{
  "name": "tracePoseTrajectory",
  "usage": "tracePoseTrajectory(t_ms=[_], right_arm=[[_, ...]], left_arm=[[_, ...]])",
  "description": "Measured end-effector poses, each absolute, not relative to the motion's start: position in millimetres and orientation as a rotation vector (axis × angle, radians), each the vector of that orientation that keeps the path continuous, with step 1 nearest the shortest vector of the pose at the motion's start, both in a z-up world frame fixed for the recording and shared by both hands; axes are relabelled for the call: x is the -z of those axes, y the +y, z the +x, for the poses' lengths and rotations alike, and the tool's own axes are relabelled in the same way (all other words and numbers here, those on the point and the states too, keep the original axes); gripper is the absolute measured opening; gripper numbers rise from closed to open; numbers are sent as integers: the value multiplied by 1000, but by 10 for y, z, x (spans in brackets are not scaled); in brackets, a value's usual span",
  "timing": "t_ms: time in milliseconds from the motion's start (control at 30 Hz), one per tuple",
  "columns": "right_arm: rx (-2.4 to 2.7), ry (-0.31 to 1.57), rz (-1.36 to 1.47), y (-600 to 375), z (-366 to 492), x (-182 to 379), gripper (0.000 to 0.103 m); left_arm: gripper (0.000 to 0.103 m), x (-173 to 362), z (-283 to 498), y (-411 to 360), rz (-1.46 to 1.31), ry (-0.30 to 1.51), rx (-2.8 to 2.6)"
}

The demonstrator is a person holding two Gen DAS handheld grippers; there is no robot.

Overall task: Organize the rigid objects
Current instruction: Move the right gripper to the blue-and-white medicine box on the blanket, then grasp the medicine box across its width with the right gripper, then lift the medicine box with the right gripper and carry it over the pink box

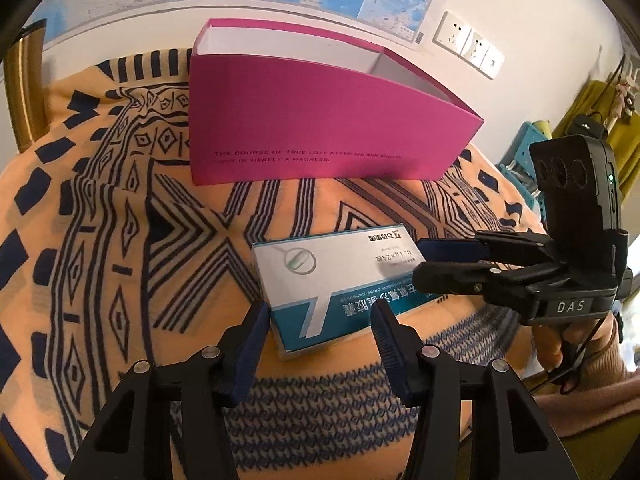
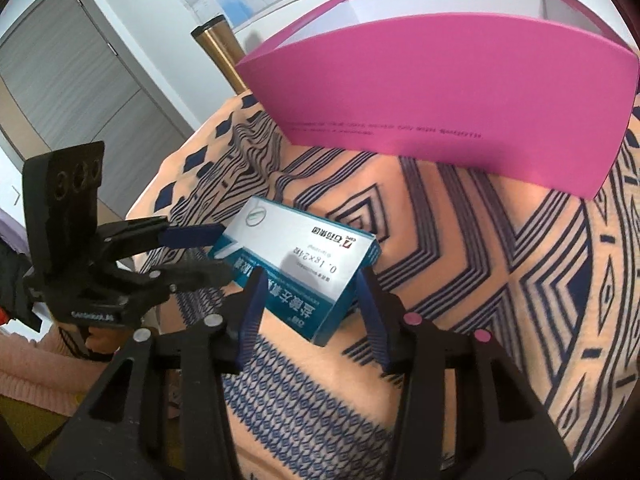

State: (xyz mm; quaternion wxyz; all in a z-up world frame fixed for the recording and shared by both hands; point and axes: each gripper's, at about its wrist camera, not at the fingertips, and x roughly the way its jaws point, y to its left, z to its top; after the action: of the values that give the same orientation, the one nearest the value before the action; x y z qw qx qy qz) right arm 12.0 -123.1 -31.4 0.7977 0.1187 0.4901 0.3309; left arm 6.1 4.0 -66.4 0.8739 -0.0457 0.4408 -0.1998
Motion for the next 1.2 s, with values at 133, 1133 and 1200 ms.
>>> tracePoseTrajectory(t_ms=[133,1133,1200], right_arm=[[-699,1051,252,-1245,184,332,49],[-675,983,219,-1297,229,110,45],[-674,978,216,-1307,228,94,45]], left_arm=[[47,658,104,47,-100,923,398],[46,376,113,5,-106,835,378],[46,356,106,3,-103,828,379]])
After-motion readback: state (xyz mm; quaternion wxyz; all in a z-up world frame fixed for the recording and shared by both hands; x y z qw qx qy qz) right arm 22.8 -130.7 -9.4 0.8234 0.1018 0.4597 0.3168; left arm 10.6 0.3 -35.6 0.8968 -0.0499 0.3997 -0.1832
